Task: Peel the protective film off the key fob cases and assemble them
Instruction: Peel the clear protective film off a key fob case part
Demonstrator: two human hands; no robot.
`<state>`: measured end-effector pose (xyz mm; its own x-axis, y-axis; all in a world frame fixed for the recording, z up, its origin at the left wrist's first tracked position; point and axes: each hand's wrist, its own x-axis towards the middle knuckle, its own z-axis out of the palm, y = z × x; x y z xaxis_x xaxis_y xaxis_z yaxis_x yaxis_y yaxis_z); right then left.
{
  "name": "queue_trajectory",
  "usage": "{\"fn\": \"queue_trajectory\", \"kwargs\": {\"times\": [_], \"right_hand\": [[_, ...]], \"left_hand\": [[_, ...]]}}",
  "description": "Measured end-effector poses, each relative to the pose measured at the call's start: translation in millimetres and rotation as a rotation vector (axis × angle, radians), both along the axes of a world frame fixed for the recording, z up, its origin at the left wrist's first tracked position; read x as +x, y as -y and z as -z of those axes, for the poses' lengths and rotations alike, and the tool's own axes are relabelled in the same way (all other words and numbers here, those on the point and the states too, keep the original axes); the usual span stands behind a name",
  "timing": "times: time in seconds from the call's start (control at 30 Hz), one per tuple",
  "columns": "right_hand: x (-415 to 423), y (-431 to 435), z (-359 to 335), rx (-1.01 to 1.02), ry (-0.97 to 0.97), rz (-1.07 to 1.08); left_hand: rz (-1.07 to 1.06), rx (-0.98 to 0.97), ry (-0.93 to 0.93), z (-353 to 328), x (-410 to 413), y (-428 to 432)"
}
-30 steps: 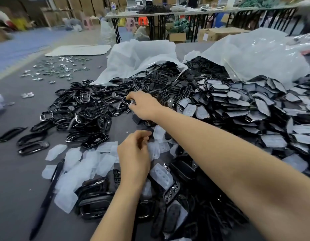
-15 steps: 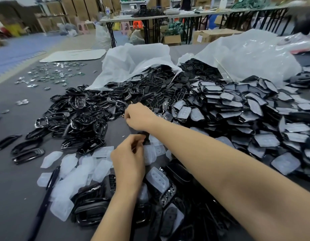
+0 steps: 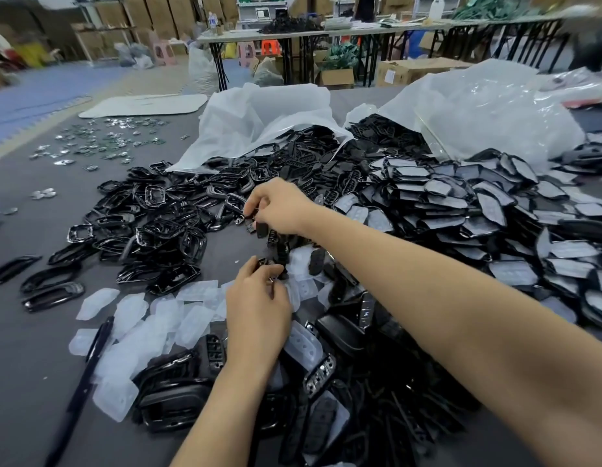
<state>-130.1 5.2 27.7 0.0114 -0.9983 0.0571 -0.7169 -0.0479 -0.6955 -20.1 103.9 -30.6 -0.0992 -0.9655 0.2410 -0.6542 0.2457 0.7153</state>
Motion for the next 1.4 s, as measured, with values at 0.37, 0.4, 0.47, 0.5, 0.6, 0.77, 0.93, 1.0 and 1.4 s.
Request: {"fn": "queue_trajectory", "kwargs": {"times": [0.37, 0.4, 0.47, 0.5, 0.6, 0.77, 0.93, 1.0, 1.4], "right_hand": [[16, 47, 13, 0.133, 0.228, 0.265], [20, 51, 15, 0.126, 0.193, 0.261], [29, 59, 20, 0.106, -0.001, 0.244], [32, 61, 22, 0.082, -0.082, 0.251], [37, 64, 28, -0.001, -0.201, 0.279], [31, 59, 31, -0.003, -0.357, 0.177], [24, 40, 26, -0.094, -0.284, 0.165], [15, 25, 17, -0.157, -0.142, 0.15], [-51, -159, 10, -0.193, 0.45, 0.114]], "left_hand": [[0.011, -0.006, -0.026, 3, -2, 1], [0.012, -0.002, -0.033, 4, -1, 1], [0.009, 0.009, -0.05, 4, -1, 2], [0.007, 0.016, -0.059, 4, -1, 2], [0.011, 0.023, -0.082, 5, 0, 1], [0.022, 0.027, -0.073, 5, 0, 1], [-0.001, 0.014, -0.127, 2, 0, -1], [-0.024, -0.025, -0.136, 0, 1, 0], [0.359, -0.144, -0.284, -15, -22, -30]]}}
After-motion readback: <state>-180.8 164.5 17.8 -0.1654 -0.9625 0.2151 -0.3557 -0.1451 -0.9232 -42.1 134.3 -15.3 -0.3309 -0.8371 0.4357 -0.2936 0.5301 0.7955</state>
